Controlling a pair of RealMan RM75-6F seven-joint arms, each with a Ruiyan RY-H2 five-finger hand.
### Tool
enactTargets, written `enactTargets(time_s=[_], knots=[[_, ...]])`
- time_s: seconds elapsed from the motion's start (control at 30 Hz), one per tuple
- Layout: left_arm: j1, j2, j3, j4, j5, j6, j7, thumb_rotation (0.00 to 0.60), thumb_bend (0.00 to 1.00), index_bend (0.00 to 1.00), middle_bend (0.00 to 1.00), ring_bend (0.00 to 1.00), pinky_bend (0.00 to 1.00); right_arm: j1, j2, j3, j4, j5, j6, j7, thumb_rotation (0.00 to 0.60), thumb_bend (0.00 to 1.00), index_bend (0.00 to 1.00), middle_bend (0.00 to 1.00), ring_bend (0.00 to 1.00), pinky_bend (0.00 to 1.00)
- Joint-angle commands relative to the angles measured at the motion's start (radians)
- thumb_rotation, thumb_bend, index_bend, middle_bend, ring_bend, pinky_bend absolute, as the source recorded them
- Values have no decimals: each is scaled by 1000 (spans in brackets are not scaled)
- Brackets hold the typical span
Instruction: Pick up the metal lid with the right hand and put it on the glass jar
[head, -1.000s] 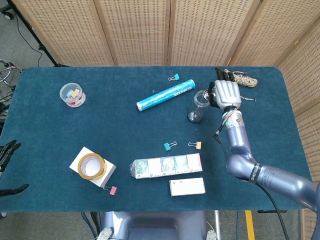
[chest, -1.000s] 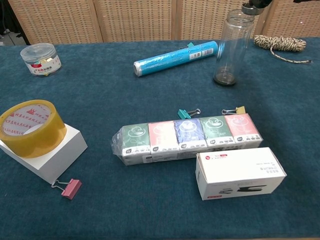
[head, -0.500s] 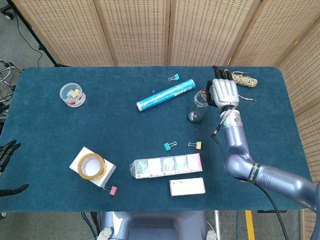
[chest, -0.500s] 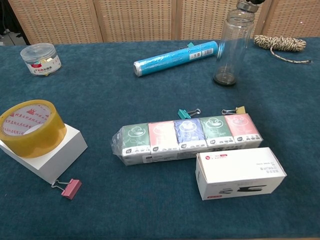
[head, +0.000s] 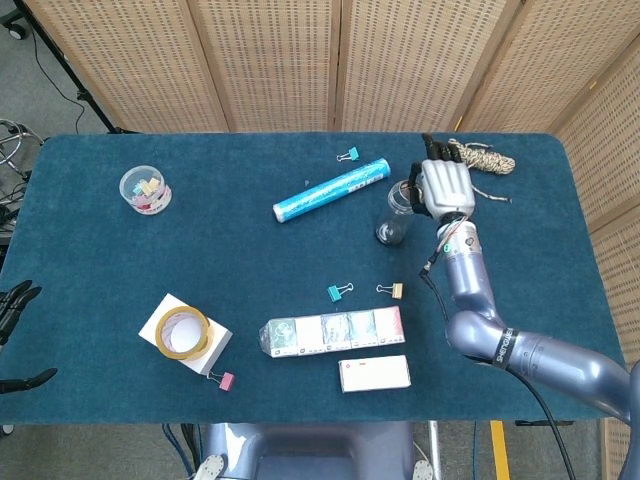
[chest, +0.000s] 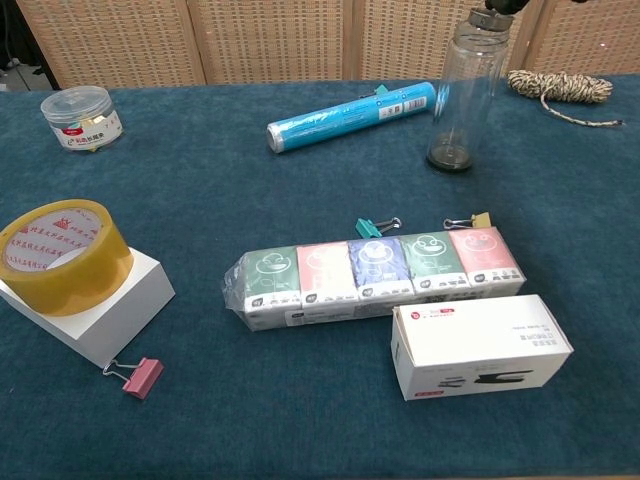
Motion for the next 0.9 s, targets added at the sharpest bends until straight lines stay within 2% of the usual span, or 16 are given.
enactTargets(time_s=[0.03,0.27,0.63,0.9], knots=[[0,0,2,-1,5,0,3,600,0,0,0,0,0,2,-8,-2,6,-2,0,0,600,669,675,0,0,0],[1,1,1,2,3,5,-5,600,0,0,0,0,0,2,-20,-5,16,-4,5,-2,600,669,662,0,0,0],[3,3,2,5,7,11,-11,600,0,0,0,0,0,-11,-15,-2,8,-8,-12,20,600,669,362,0,0,0],[4,2,3,4,9,13,-9,600,0,0,0,0,0,-14,-4,-4,-6,-15,-17,22,600,670,332,0,0,0]])
